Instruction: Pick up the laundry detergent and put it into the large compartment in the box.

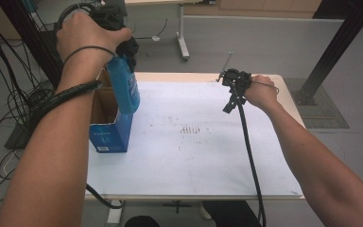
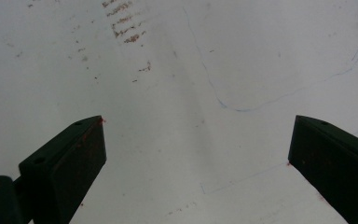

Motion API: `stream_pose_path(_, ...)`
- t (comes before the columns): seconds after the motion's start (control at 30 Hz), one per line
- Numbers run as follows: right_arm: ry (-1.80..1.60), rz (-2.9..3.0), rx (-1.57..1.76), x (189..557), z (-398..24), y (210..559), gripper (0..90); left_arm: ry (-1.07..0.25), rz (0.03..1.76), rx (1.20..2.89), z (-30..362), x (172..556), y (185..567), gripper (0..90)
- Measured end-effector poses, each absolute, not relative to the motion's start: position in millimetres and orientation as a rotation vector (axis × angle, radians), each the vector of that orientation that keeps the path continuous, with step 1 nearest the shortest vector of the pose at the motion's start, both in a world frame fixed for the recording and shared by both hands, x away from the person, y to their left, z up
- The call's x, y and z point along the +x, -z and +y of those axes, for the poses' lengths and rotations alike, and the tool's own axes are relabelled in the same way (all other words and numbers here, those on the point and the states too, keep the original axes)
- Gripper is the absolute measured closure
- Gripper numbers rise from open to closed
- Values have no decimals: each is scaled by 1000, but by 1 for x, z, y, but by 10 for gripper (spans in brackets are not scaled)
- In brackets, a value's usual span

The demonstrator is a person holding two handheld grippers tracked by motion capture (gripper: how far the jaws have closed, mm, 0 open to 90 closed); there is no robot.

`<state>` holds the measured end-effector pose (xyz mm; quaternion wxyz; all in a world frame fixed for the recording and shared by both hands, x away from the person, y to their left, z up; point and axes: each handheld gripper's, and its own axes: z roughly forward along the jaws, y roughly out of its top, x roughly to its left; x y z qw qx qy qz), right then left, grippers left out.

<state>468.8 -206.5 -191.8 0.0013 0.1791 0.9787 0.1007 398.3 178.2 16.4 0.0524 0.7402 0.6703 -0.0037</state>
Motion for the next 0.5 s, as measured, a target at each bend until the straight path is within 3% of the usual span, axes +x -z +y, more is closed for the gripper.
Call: stream_pose_path(0.5, -291, 3058, 577, 466, -212, 190, 36, -9, 2137, 2124, 228, 395, -22, 374)
